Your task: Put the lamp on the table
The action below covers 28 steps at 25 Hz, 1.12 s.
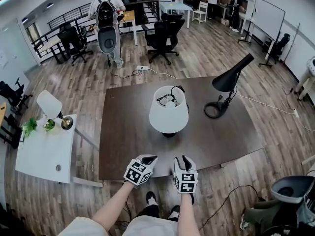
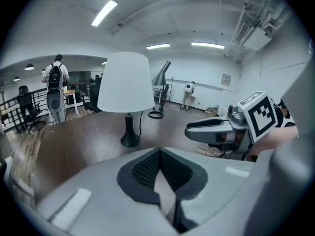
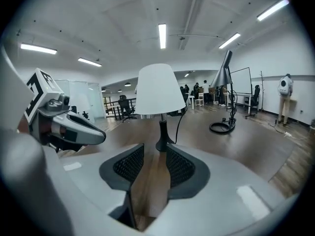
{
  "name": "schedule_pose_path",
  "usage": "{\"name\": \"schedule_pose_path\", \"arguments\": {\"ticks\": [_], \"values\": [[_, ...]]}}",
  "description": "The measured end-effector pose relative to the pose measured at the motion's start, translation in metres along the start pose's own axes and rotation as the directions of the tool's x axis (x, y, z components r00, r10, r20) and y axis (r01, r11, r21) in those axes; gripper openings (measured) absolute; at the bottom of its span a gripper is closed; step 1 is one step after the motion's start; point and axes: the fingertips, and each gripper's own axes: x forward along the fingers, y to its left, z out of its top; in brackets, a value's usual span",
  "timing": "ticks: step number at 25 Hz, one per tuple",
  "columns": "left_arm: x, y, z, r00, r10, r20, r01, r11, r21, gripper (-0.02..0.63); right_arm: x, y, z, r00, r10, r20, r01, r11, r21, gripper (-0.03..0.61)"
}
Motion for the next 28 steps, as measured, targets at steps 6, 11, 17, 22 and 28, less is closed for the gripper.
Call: {"name": "schedule_pose_path", "arguments": {"ticks": [6, 11, 17, 22, 28], "values": [[-0.021, -0.045, 0.011, 0.991, 0.117, 0.071, -0.109, 0.988, -0.108, 0.001, -0.039, 0.001, -0.006, 0.999, 0.054, 0.004, -0.053, 0.998, -0.014, 0.164], [-0.032, -0.074, 0.006, 0.977, 0.197, 0.085, -0.178, 0.965, -0.192, 0.002, -0.061, 0.0, -0.014, 0.996, 0.09, -0.01, -0.09, 0.995, -0.045, 0.161], [-0.041, -0.102, 0.012, 0.974, 0.212, 0.085, -0.188, 0.956, -0.225, 0.001, -0.074, -0.008, -0.017, 0.992, 0.112, -0.056, -0.115, 0.991, -0.061, 0.149], [-0.048, -0.112, 0.016, 0.971, 0.209, 0.12, -0.178, 0.958, -0.225, 0.0, -0.087, -0.007, -0.017, 0.989, 0.139, -0.047, -0.143, 0.985, -0.097, 0.129], [-0.041, -0.119, 0.02, 0.974, 0.191, 0.119, -0.16, 0.96, -0.231, 0.001, -0.094, -0.014, -0.011, 0.989, 0.145, -0.035, -0.148, 0.983, -0.108, 0.106]]}}
